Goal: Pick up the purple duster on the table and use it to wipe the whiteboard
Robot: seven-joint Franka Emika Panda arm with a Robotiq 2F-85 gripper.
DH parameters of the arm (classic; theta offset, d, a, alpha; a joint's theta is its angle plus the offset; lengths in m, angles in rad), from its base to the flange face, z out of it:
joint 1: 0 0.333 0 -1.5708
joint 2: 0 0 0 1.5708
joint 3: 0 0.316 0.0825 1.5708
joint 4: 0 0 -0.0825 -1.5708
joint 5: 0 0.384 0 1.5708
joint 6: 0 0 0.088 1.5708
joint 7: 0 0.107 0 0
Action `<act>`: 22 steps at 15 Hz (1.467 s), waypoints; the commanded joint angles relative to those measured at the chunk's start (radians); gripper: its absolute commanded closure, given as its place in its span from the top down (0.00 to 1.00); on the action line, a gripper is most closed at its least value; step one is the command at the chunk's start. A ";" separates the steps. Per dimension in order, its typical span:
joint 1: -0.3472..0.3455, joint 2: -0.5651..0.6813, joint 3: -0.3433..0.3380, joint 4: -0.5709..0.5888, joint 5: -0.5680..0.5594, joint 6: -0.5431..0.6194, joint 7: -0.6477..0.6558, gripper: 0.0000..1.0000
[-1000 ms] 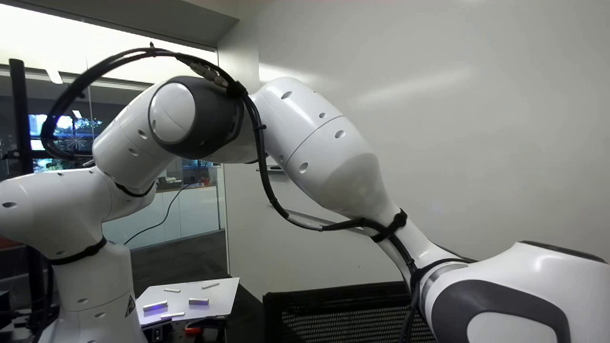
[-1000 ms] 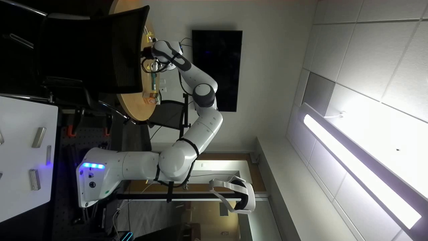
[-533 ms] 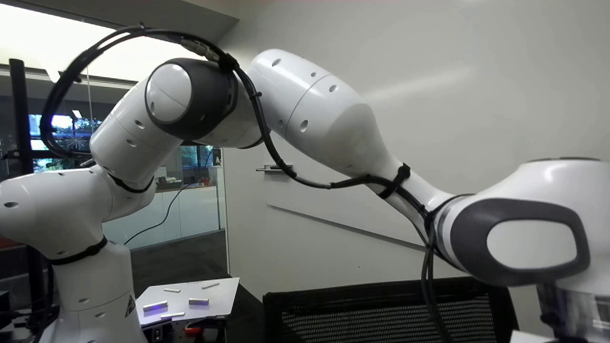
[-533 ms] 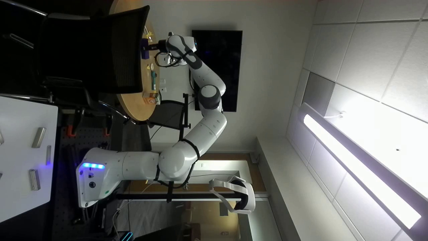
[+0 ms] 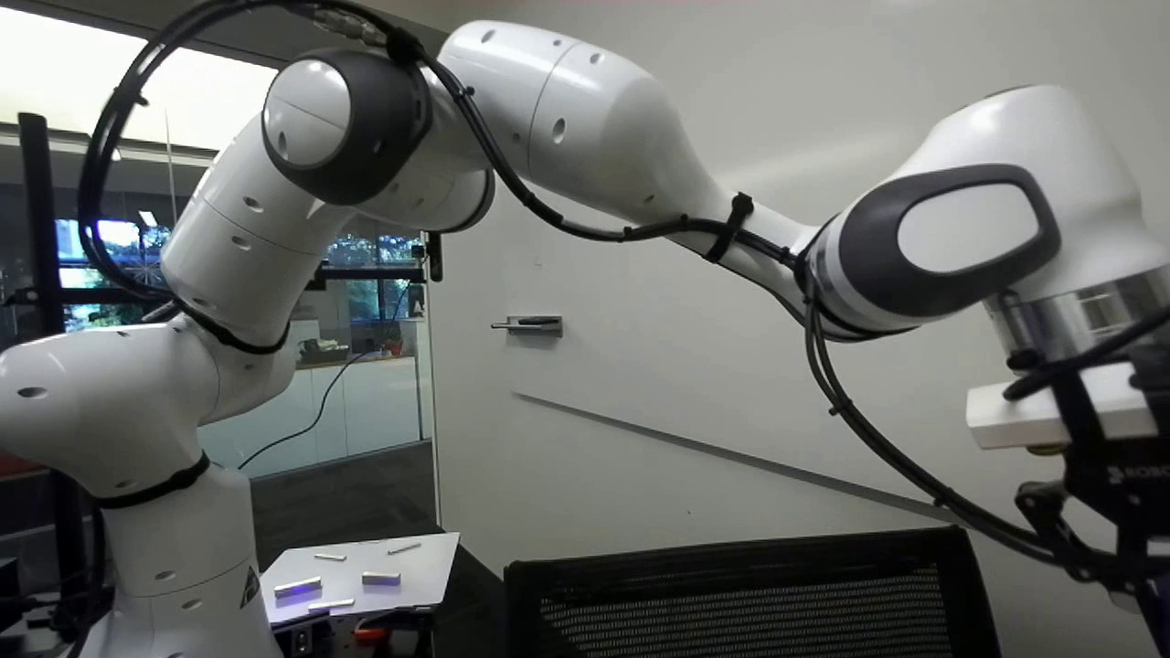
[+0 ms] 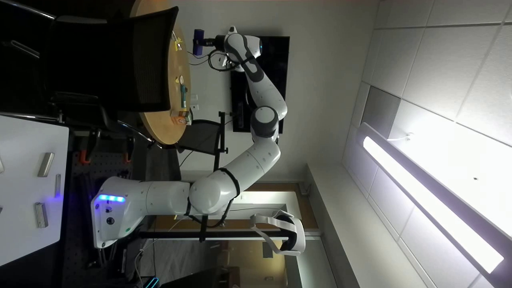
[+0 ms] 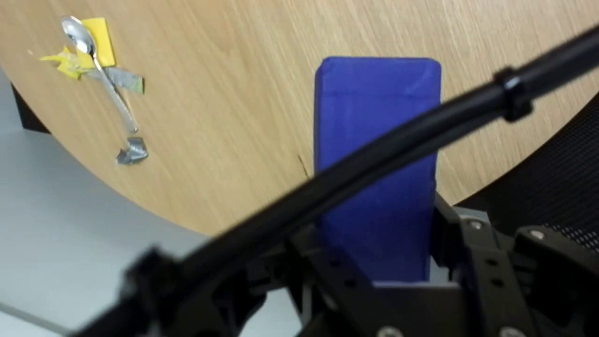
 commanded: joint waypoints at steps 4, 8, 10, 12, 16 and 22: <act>0.044 -0.202 0.056 -0.200 -0.013 0.116 -0.025 0.30; 0.084 -0.253 0.090 -0.216 -0.008 0.156 -0.034 0.30; 0.101 -0.288 0.111 -0.248 0.014 0.203 -0.013 0.30; 0.111 -0.311 0.140 -0.270 0.043 0.253 -0.021 0.30; 0.116 -0.358 0.202 -0.334 0.121 0.355 -0.033 0.30; 0.082 -0.413 0.327 -0.448 0.328 0.521 -0.054 0.30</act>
